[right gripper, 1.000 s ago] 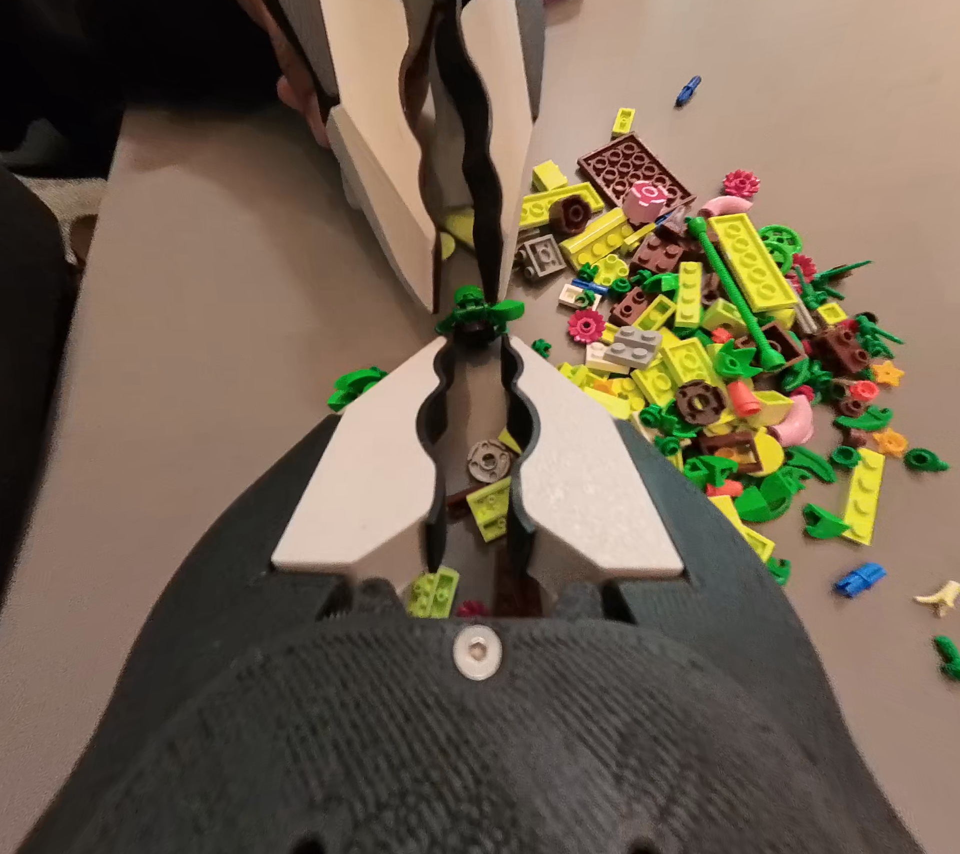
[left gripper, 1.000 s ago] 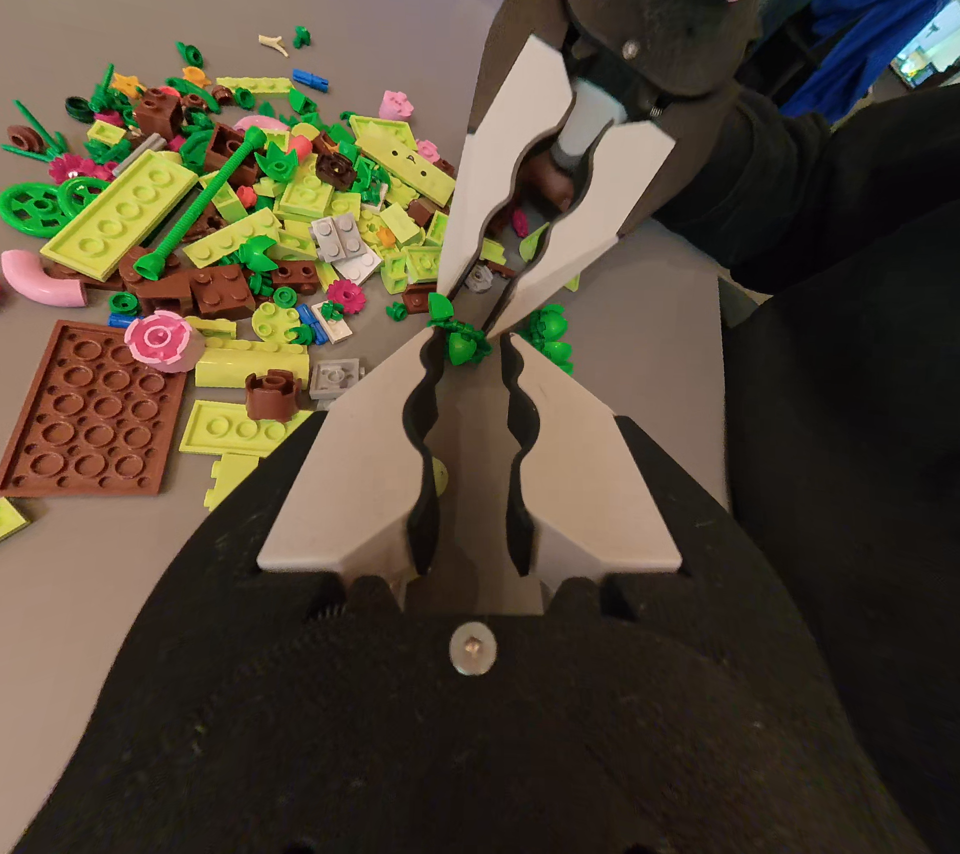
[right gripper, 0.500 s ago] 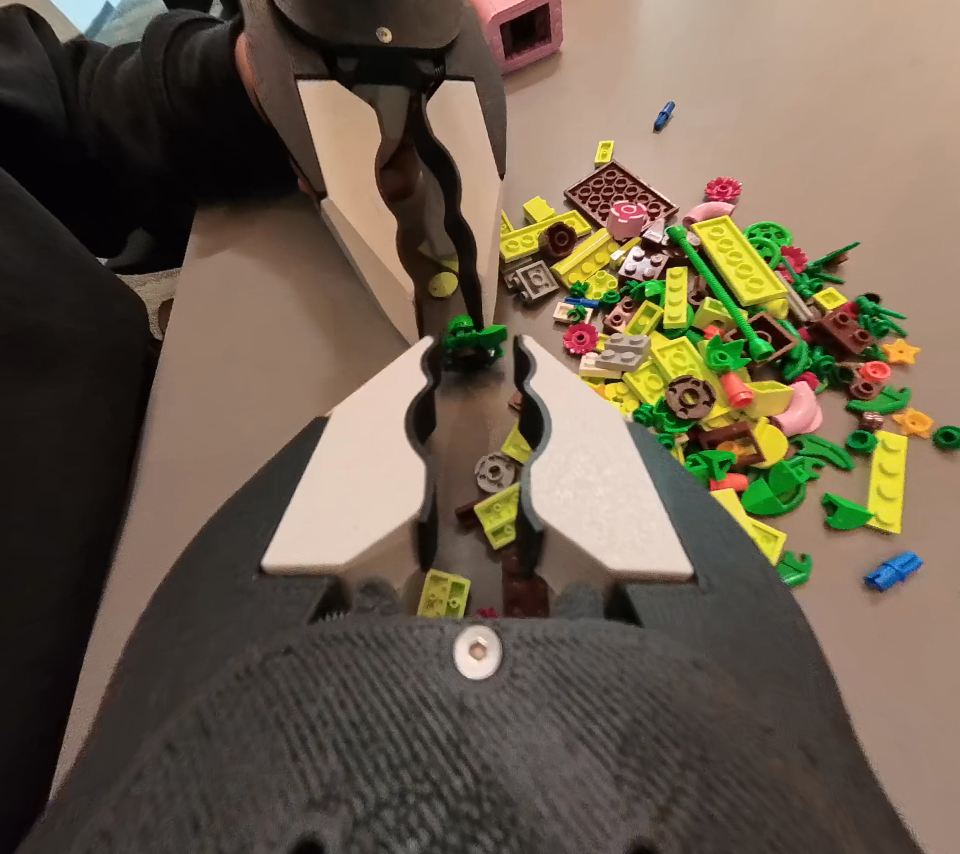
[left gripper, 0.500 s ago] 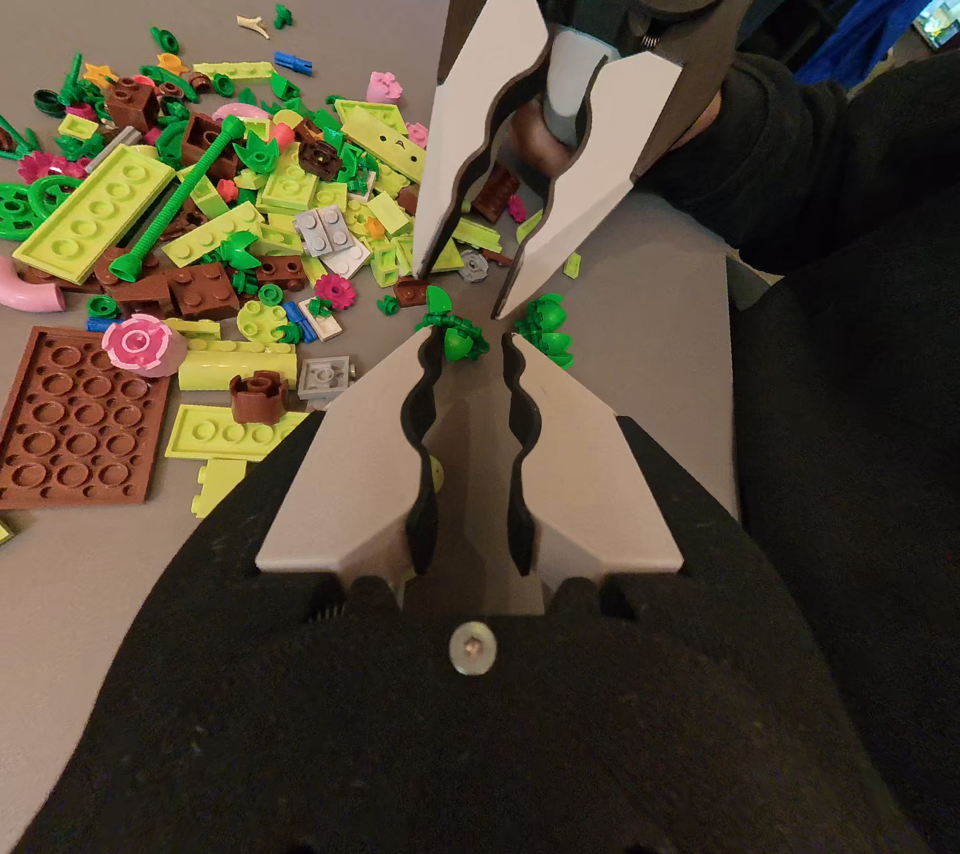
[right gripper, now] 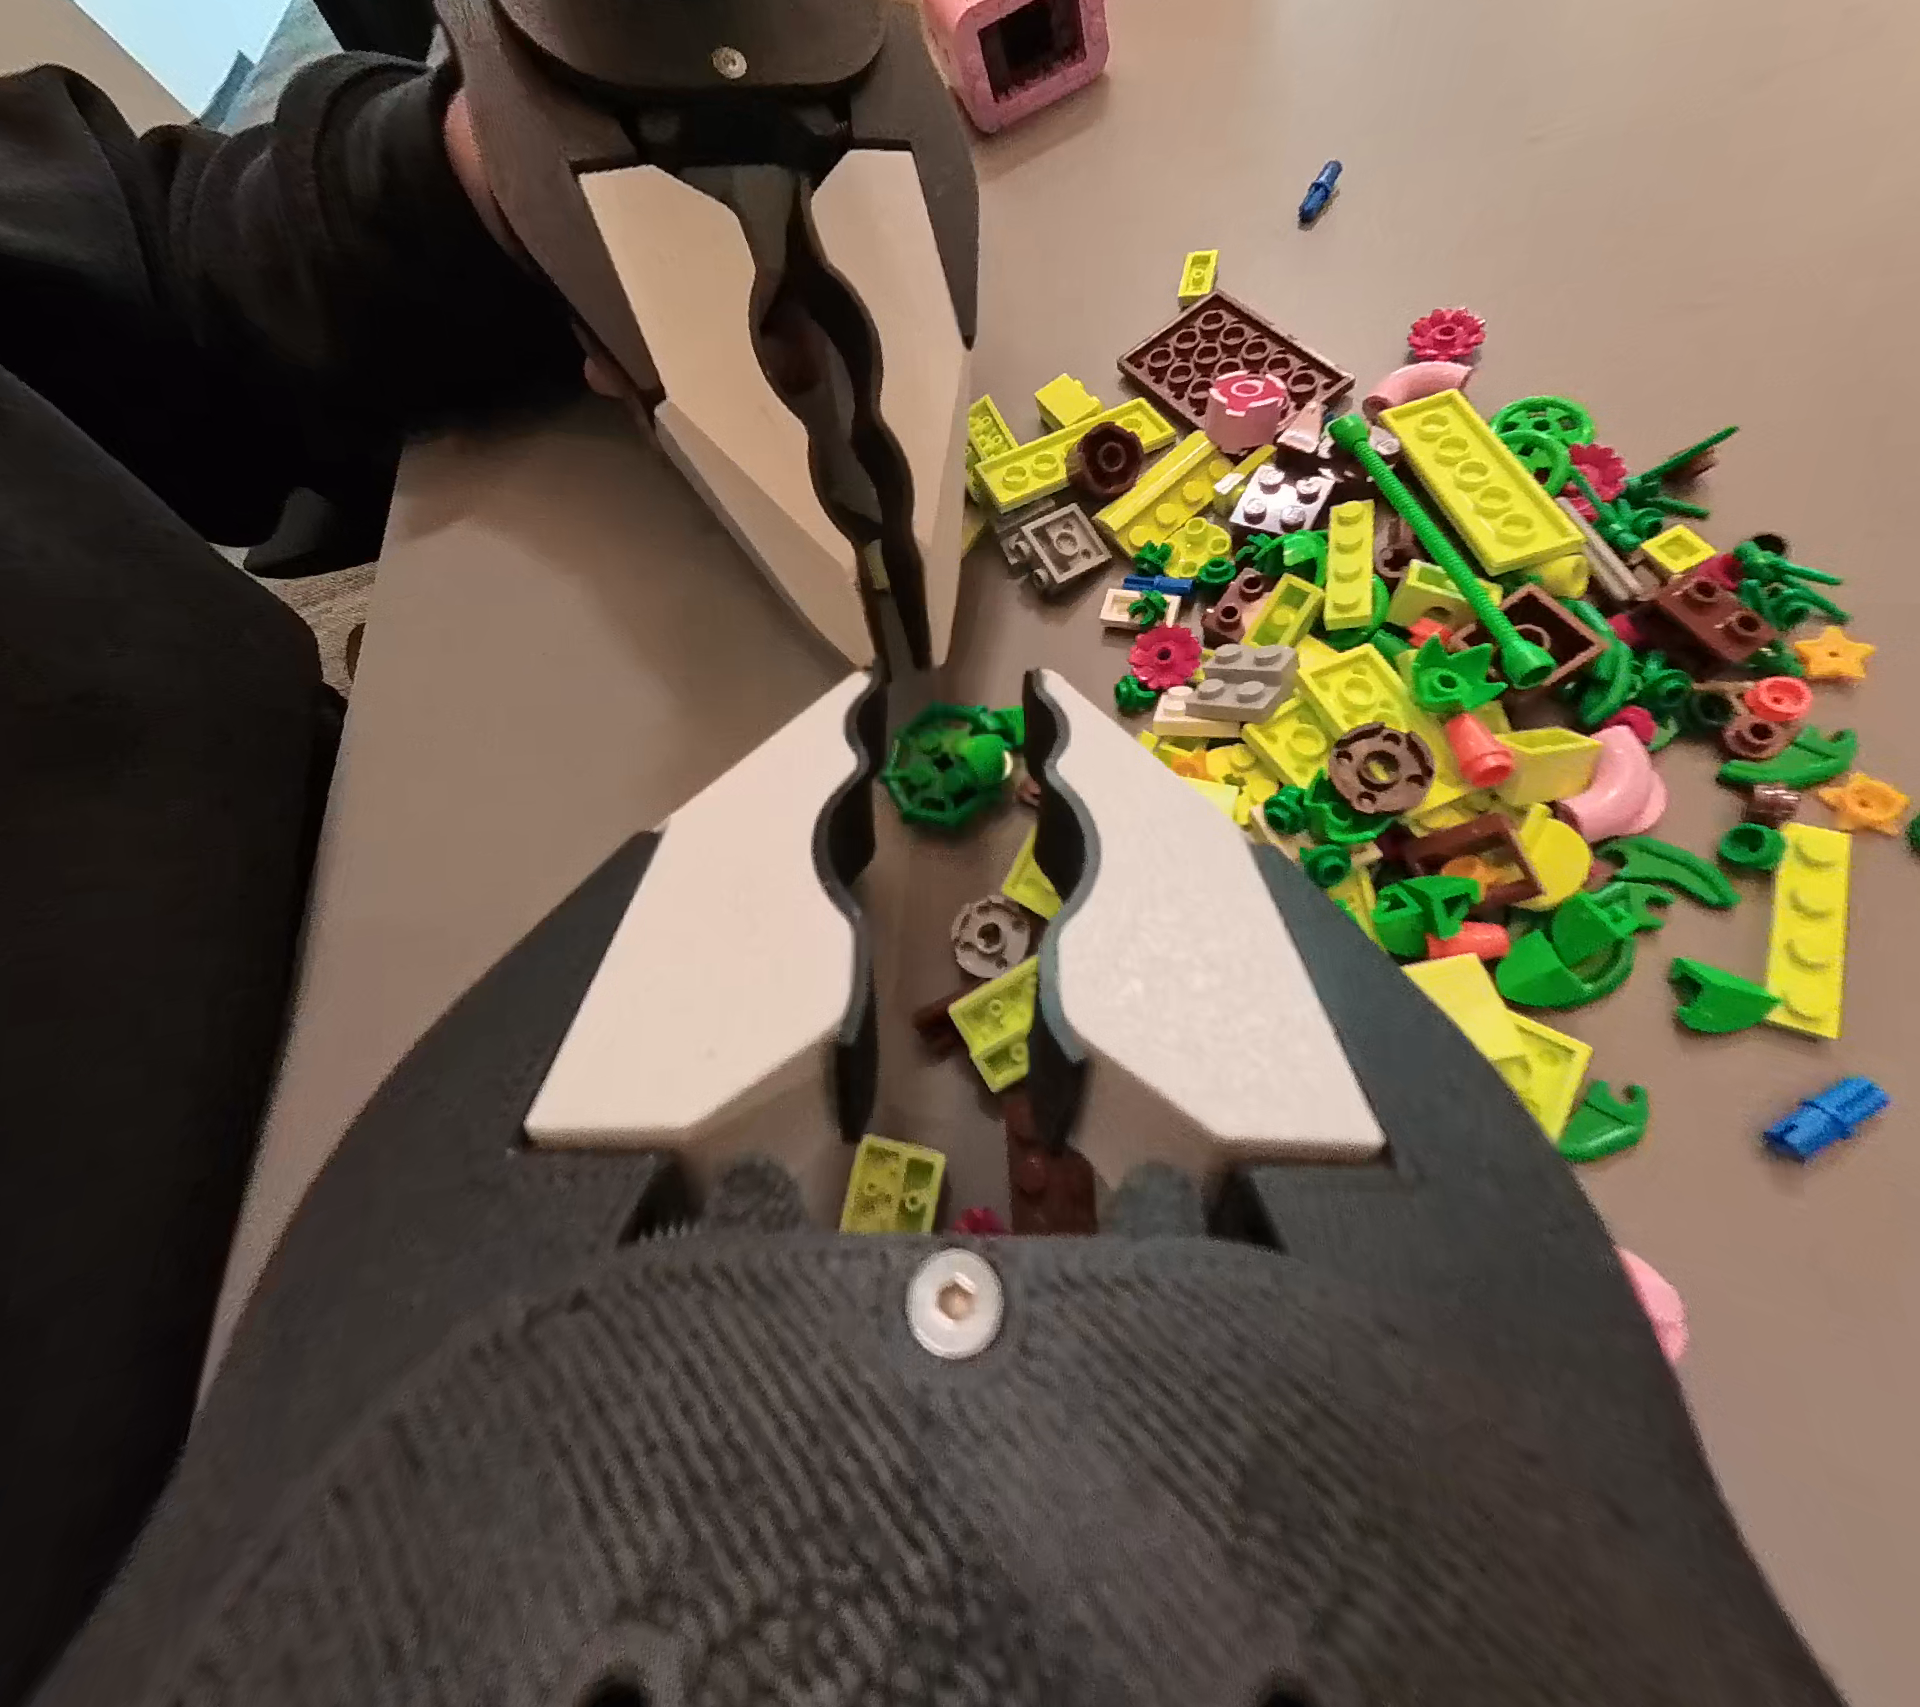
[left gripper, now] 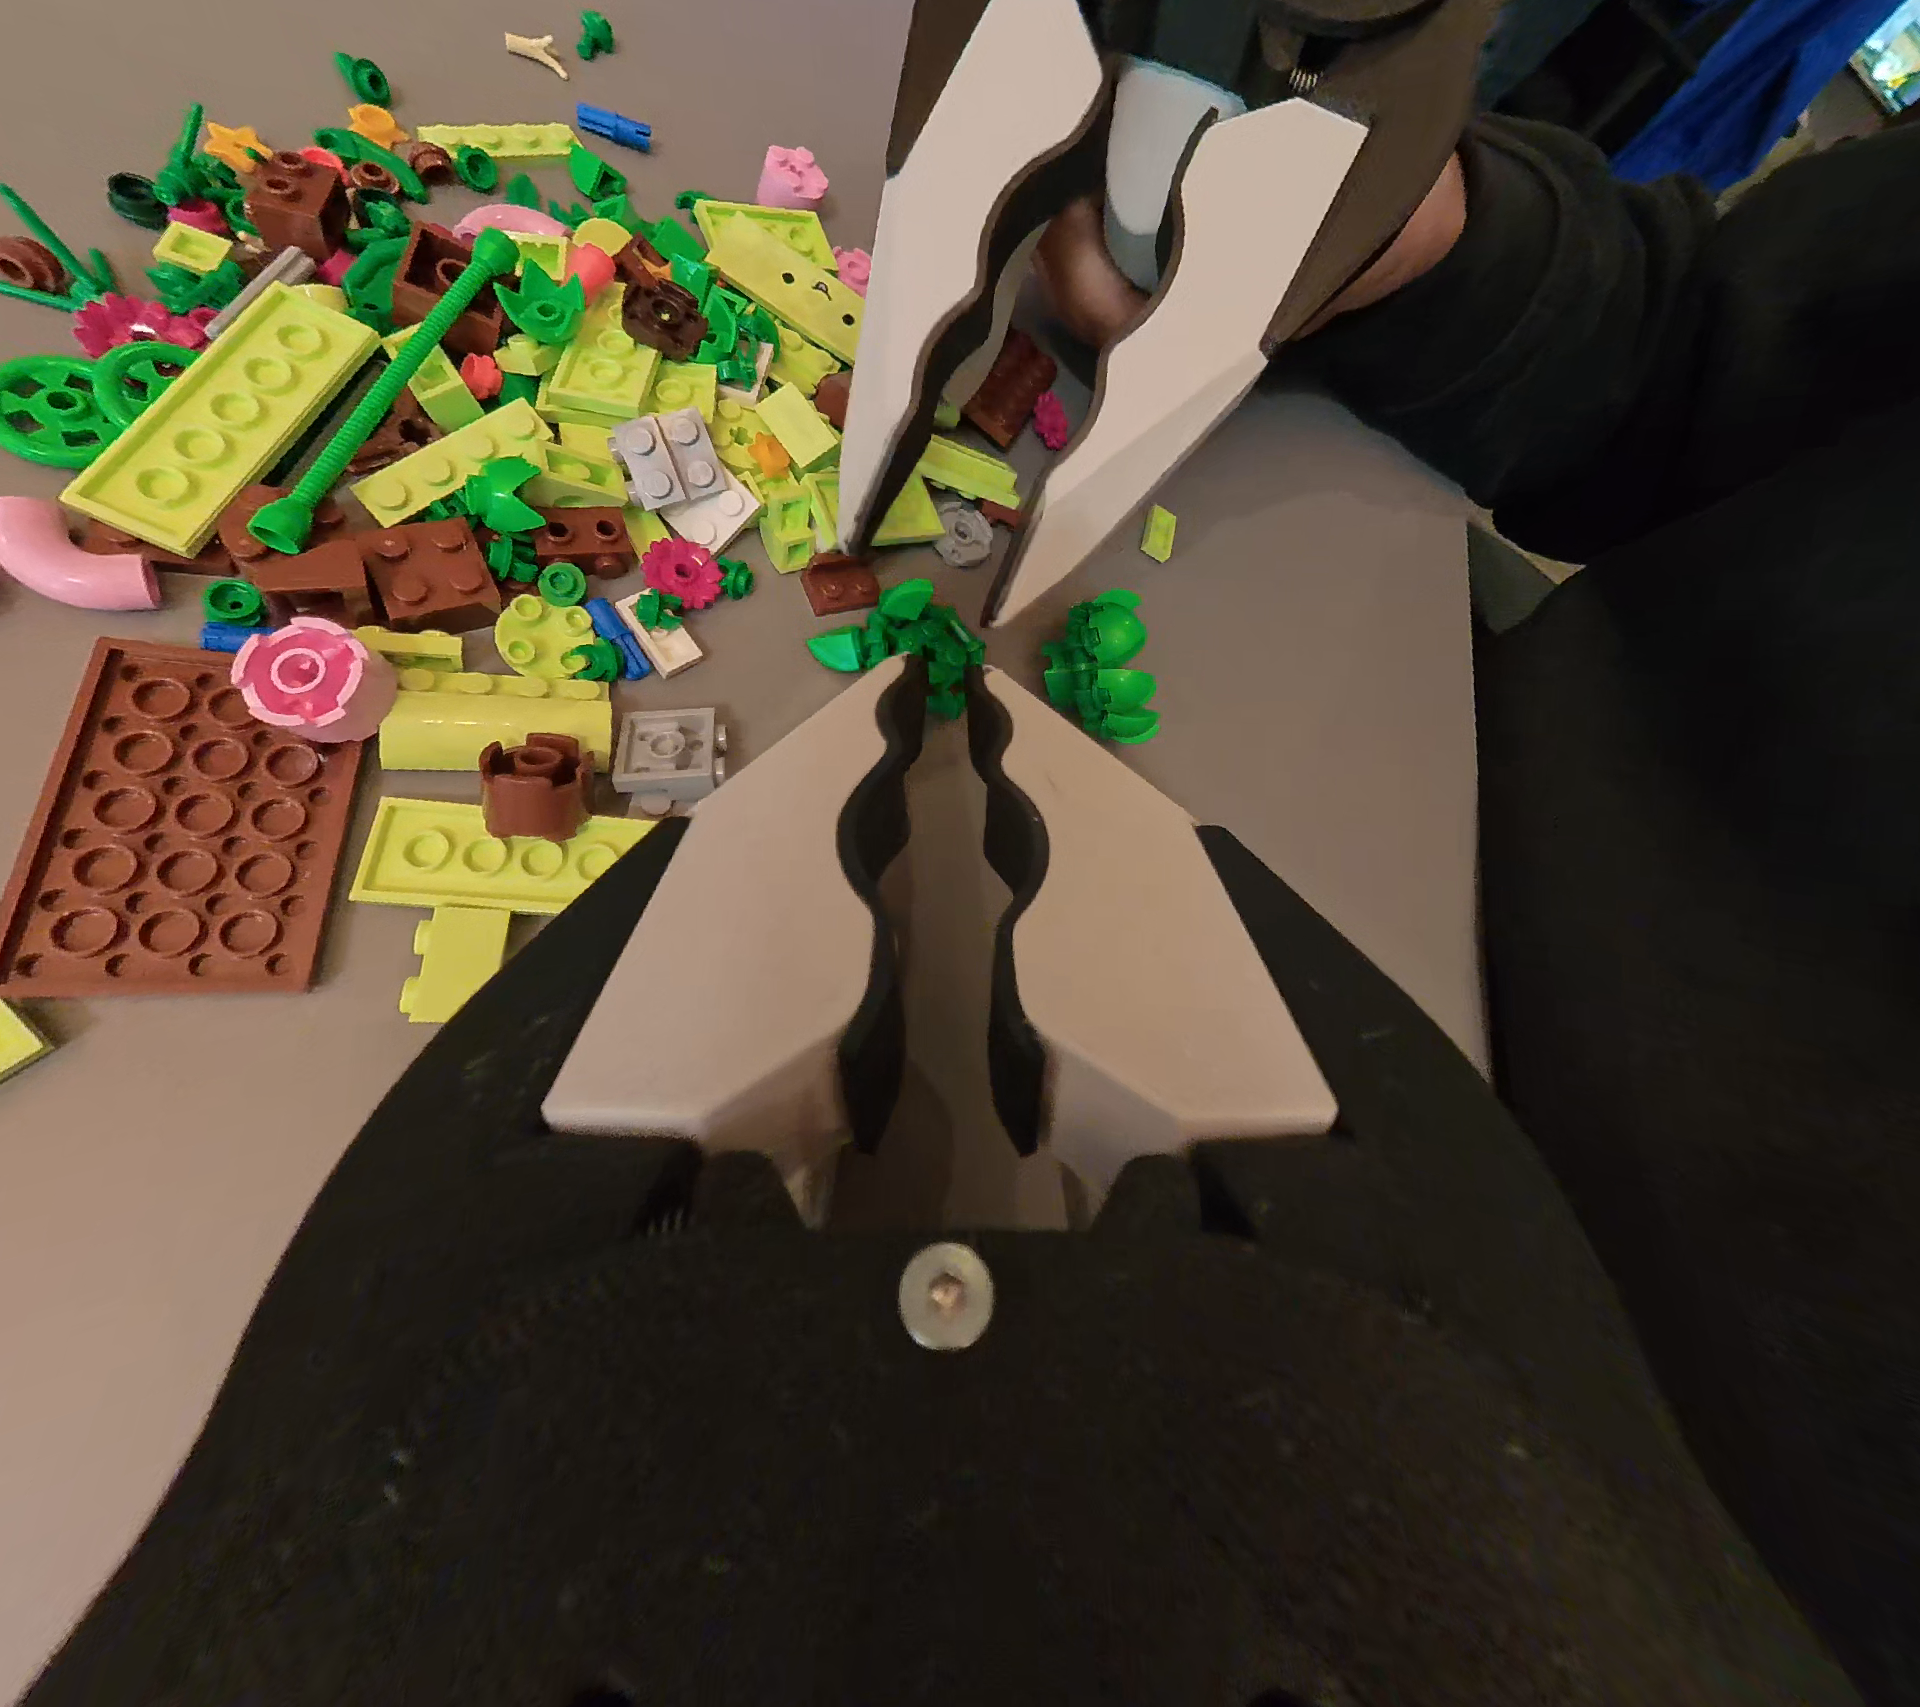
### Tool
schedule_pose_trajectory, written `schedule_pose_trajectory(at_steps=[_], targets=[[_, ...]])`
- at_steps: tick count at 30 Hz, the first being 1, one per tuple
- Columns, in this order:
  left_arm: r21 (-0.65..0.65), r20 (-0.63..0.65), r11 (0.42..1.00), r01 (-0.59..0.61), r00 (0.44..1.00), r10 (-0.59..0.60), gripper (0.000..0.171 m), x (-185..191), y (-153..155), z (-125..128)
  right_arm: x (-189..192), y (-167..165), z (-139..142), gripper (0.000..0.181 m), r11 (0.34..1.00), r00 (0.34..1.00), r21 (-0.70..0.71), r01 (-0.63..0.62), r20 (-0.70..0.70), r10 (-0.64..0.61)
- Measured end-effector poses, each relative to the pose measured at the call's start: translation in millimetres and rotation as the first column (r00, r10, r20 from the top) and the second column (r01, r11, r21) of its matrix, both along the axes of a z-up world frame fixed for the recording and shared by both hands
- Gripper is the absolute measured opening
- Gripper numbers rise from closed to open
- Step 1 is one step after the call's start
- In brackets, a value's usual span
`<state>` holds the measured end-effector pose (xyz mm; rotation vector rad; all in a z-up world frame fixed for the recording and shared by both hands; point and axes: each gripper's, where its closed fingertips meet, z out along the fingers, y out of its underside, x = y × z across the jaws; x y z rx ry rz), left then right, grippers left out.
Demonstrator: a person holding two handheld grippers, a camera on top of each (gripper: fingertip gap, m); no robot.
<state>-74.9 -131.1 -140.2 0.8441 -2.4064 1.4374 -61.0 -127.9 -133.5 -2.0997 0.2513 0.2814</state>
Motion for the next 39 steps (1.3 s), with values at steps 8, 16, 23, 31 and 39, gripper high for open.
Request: schedule_pose_trajectory(at_steps=[8,16,23,31,39], targets=[[0.021,0.007,1.0,0.014,1.0,-0.014,0.008,-2,-1,-2,5,-12,-3,0.02,0.995,0.994,-0.101,0.015,0.107,-0.005],[0.023,0.006,1.0,0.014,1.0,-0.014,0.011,-2,-1,-2,-2,-6,-18,0.019,0.98,0.969,-0.199,0.0,0.242,0.05],[0.004,-0.017,0.999,-0.034,0.999,0.034,0.033,5,3,-1,5,-4,-11,0.004,0.987,0.957,-0.155,0.031,0.289,0.015],[-0.249,-0.092,0.968,-0.032,0.996,0.009,0.031,3,-2,31,3,3,43,0.004,0.994,0.886,0.107,0.0,0.461,-0.049],[-0.45,-0.224,0.893,-0.014,0.97,-0.098,0.027,-7,-4,58,-7,5,57,0.004,0.992,0.726,0.114,-0.059,0.687,-0.036]])
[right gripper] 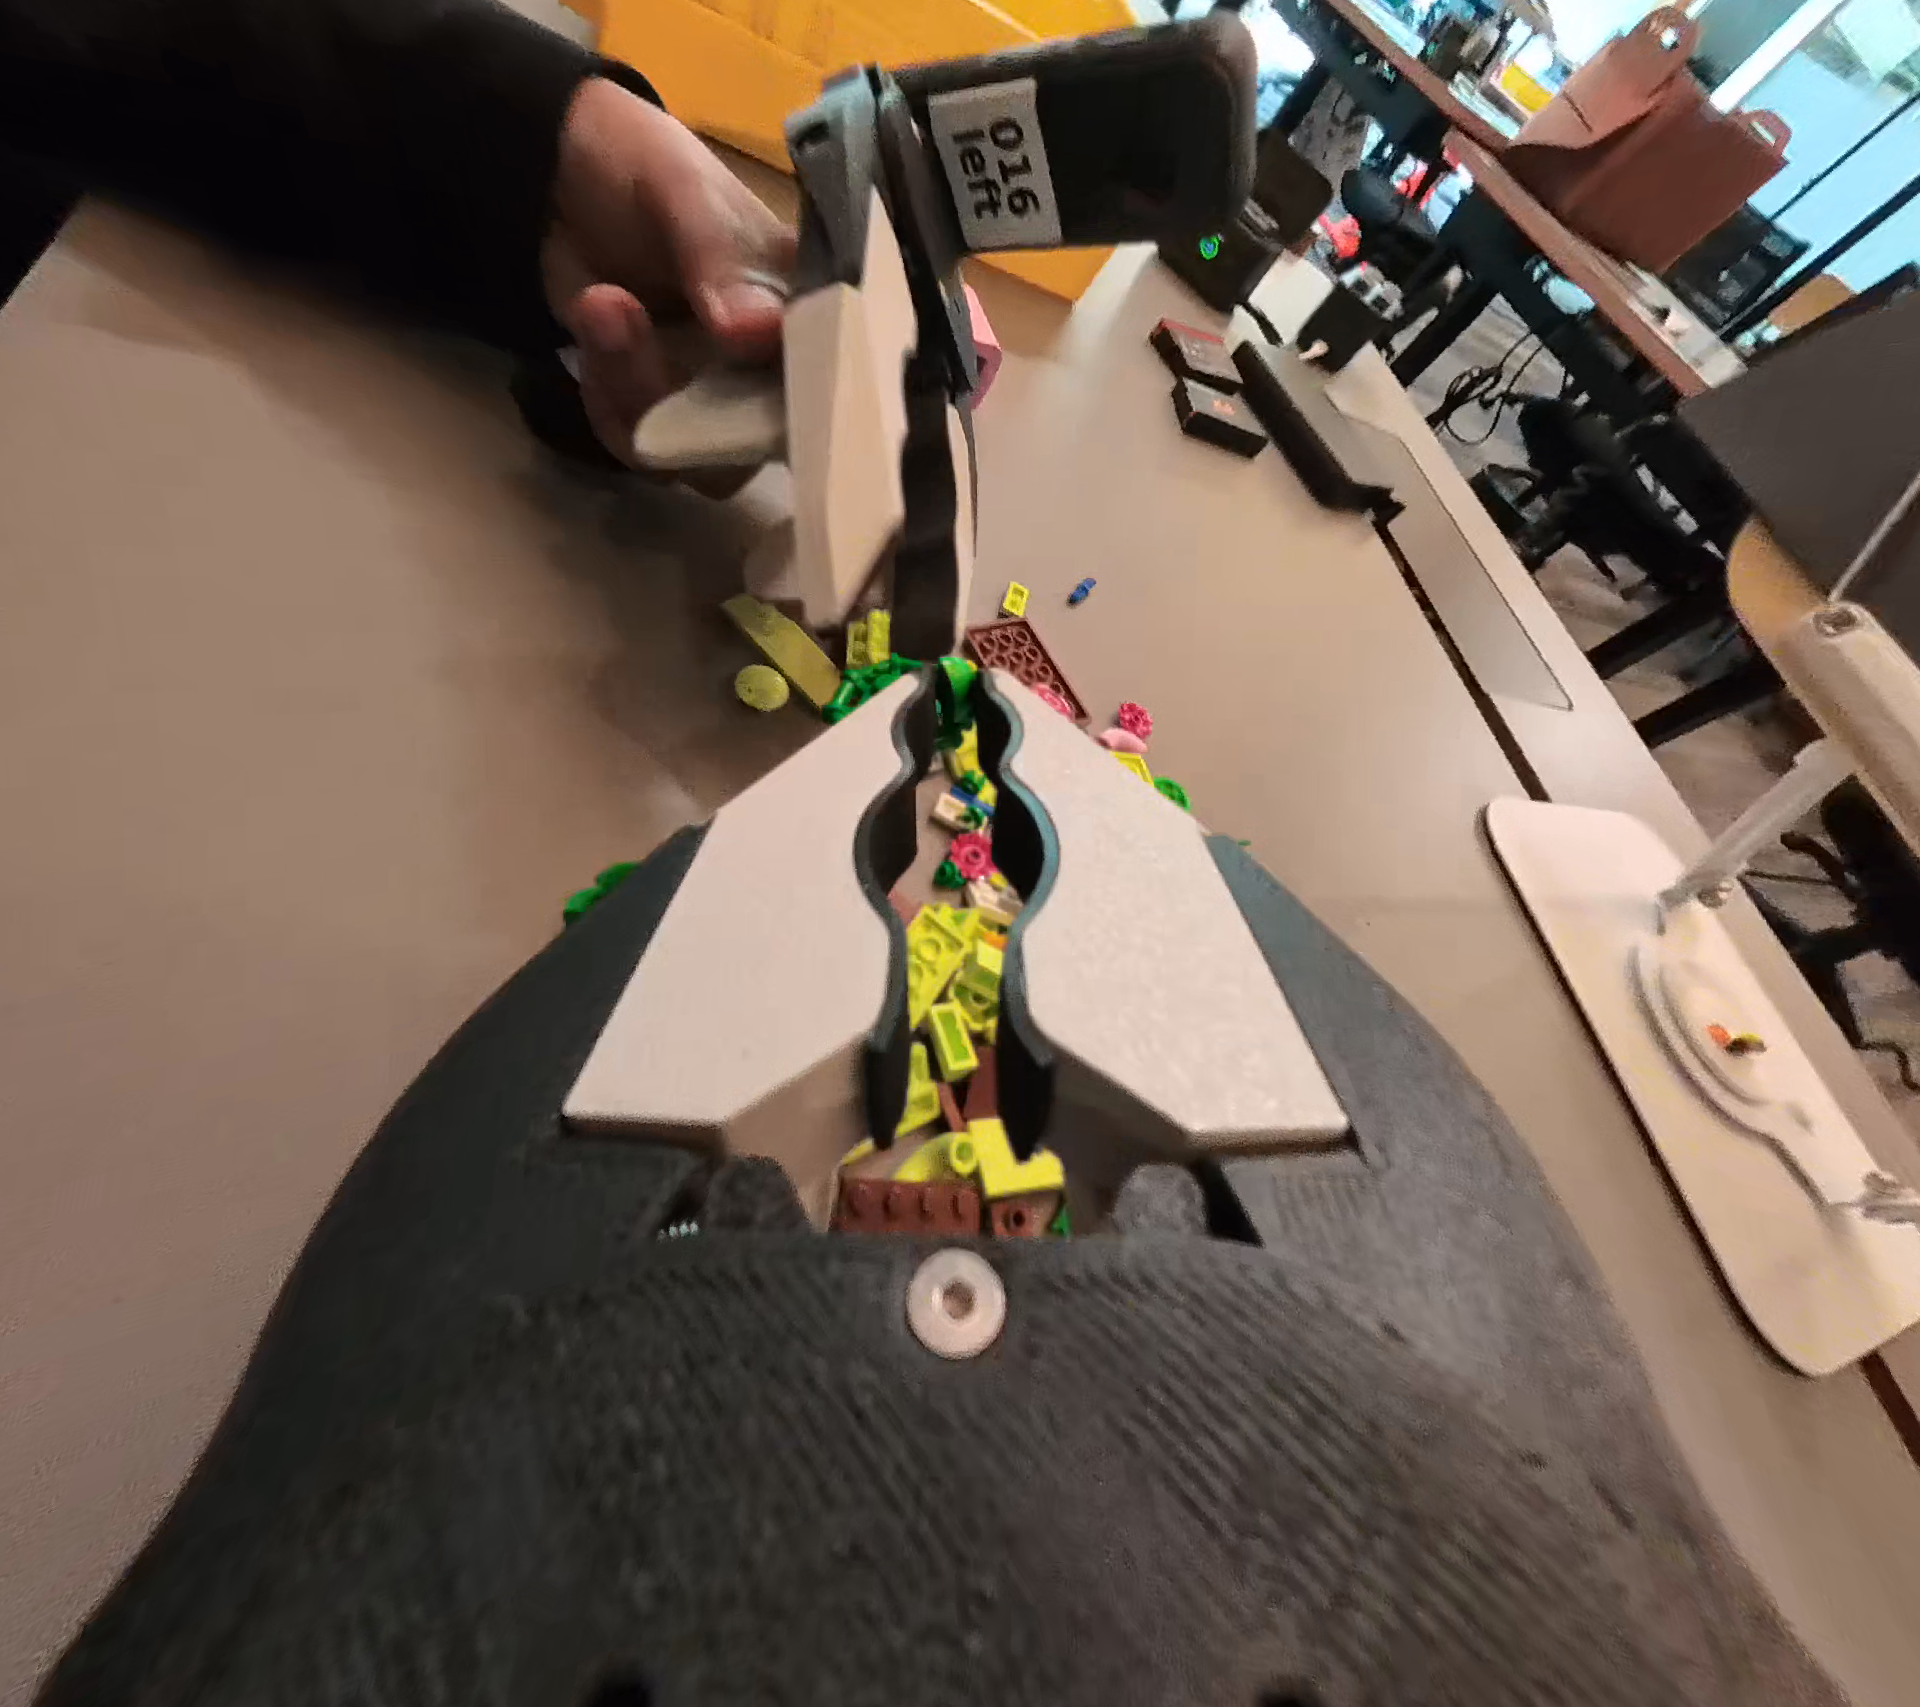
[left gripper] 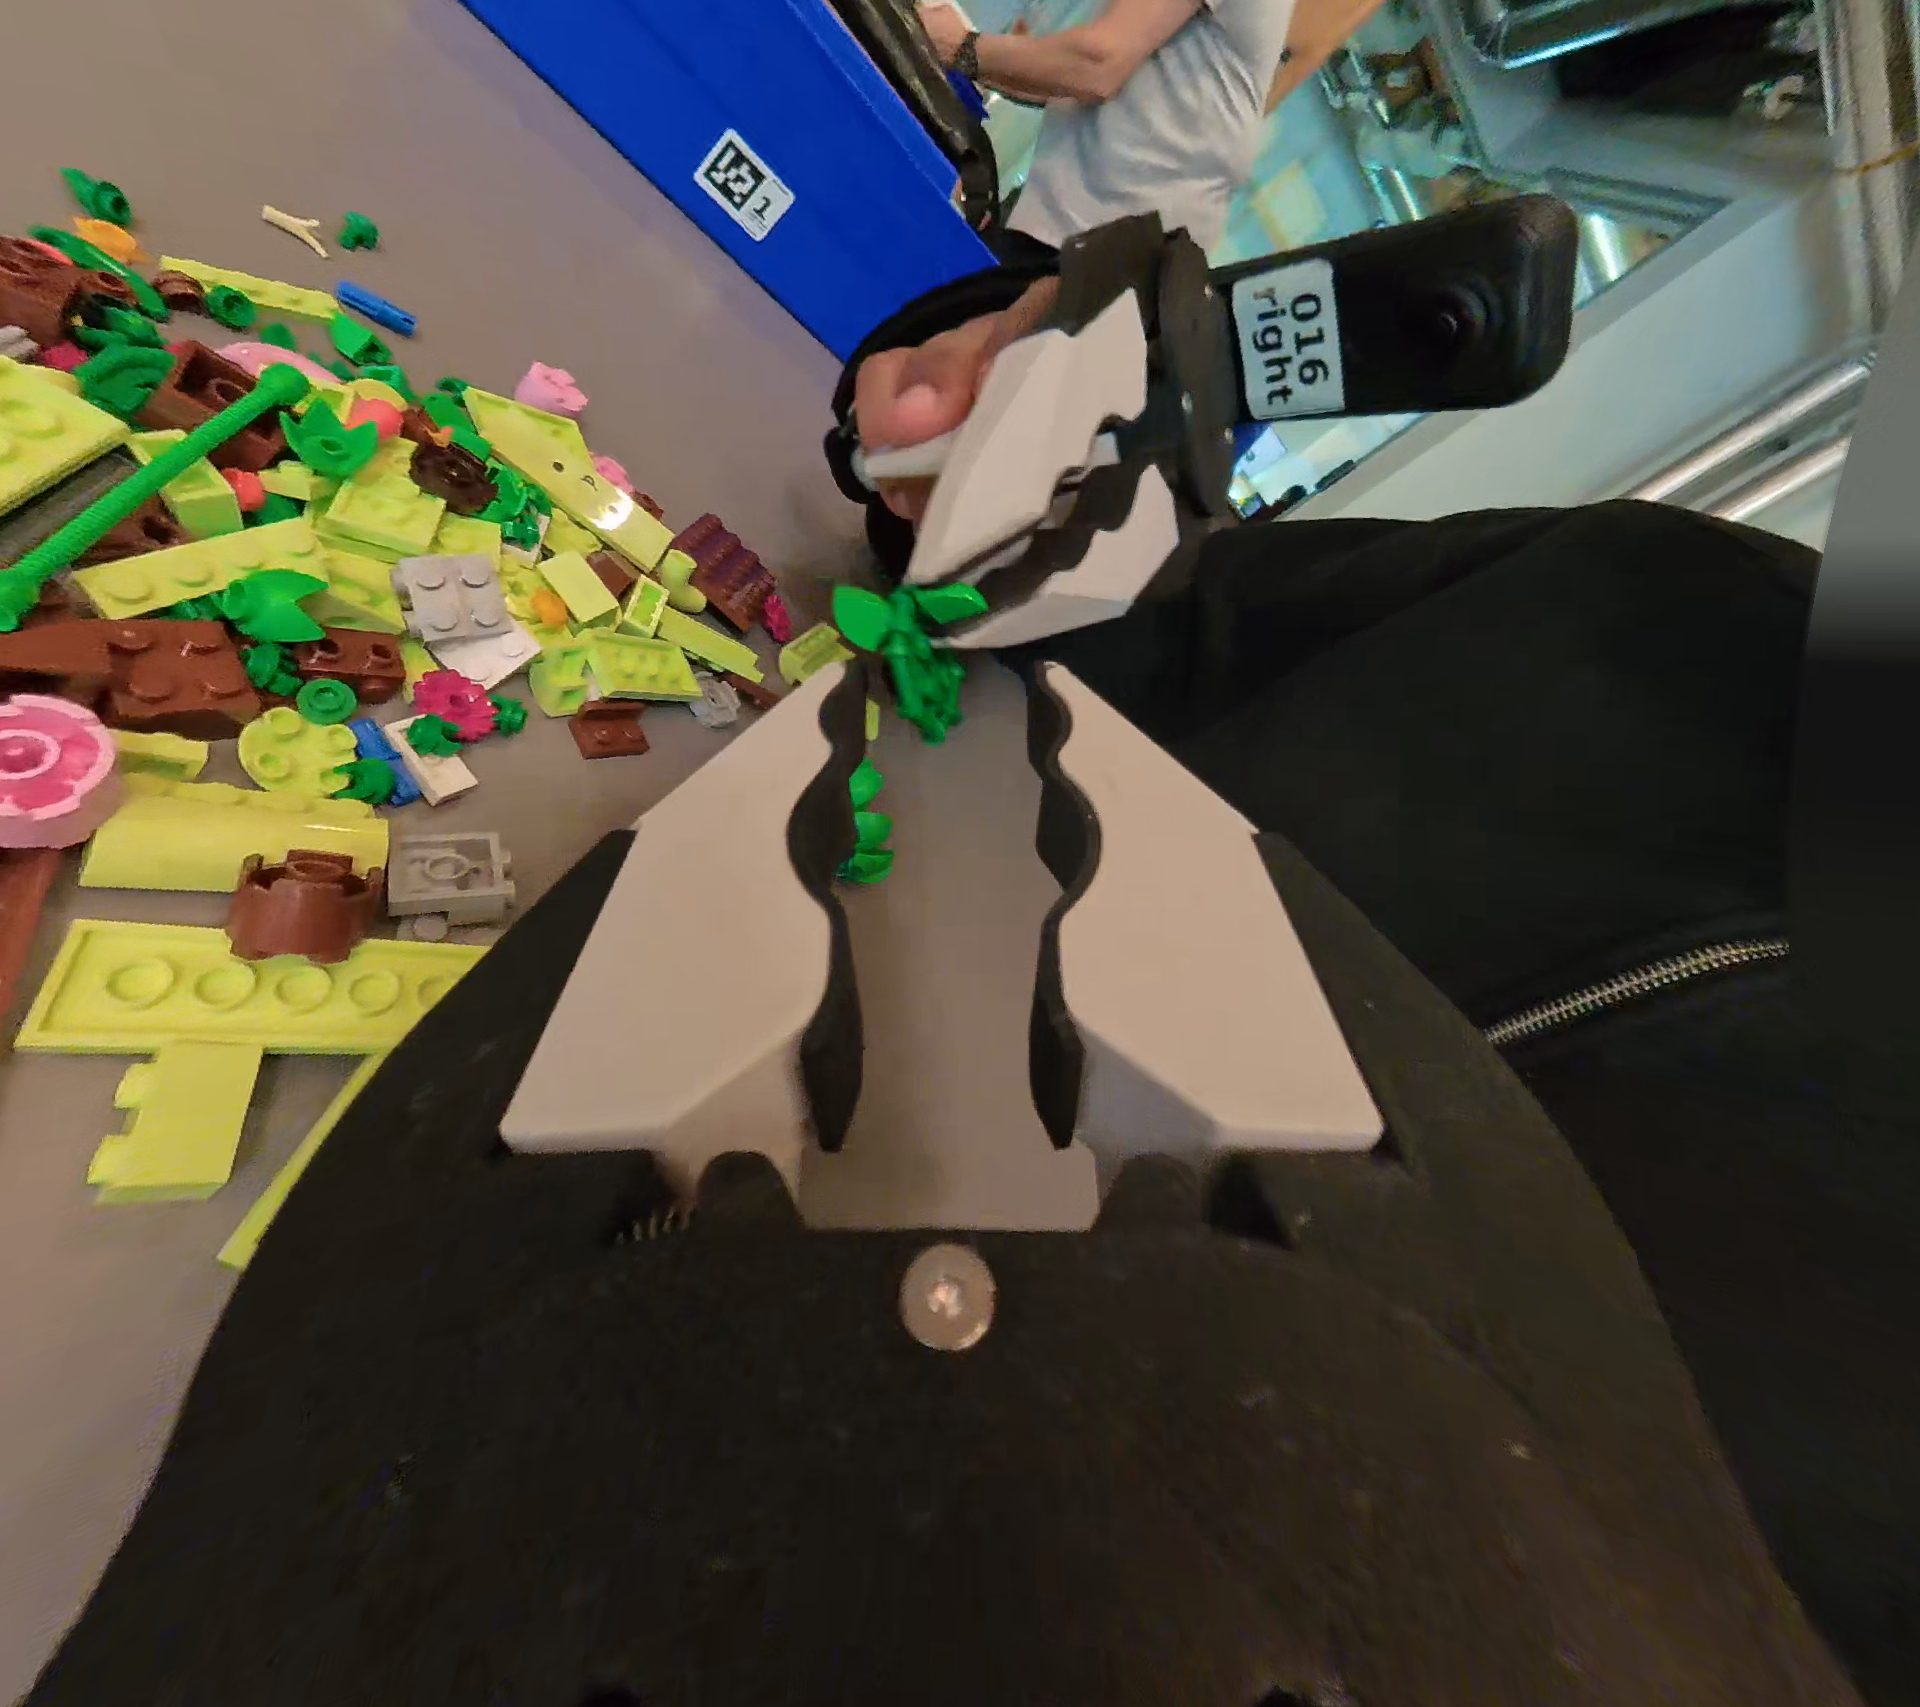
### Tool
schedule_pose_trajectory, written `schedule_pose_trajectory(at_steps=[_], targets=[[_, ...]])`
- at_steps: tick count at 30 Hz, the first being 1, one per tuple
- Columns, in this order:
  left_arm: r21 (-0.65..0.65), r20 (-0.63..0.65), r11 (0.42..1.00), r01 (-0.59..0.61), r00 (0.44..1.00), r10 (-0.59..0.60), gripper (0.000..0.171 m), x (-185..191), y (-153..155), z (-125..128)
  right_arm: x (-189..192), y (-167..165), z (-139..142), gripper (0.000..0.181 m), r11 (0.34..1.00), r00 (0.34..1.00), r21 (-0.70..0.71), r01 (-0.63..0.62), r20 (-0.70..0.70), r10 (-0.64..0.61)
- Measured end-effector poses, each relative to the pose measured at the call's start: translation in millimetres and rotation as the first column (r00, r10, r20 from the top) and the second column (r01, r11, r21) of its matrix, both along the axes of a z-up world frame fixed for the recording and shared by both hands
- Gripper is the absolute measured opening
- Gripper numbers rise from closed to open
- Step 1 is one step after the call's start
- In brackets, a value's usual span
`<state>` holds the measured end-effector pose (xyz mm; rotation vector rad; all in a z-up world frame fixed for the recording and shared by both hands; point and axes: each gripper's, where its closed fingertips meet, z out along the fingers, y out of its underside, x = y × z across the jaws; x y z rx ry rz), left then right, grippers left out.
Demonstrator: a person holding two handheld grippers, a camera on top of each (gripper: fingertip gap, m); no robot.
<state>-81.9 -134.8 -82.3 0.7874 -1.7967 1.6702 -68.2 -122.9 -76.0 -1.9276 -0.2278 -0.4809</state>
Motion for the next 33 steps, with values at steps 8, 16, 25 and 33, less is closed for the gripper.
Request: schedule_pose_trajectory(at_steps=[8,16,25,33], targets=[[0.058,0.109,0.997,-0.052,0.993,0.046,0.004,5,2,-1,-2,1,7,0.004,0.994,0.942,0.102,-0.025,-0.33,0.058],[0.223,0.227,0.969,-0.104,0.972,0.052,0.004,10,10,-22,40,-29,40,0.003,0.877,0.487,0.457,0.15,-0.806,0.336],[0.52,0.387,0.849,-0.096,0.913,-0.133,0.007,-7,-3,-63,49,-41,36,0.004,0.864,0.384,0.482,0.144,-0.832,0.401],[0.391,0.476,0.883,-0.261,0.878,0.049,0.032,20,7,-36,26,-19,19,0.004,0.905,0.369,0.422,0.044,-0.849,0.378]])
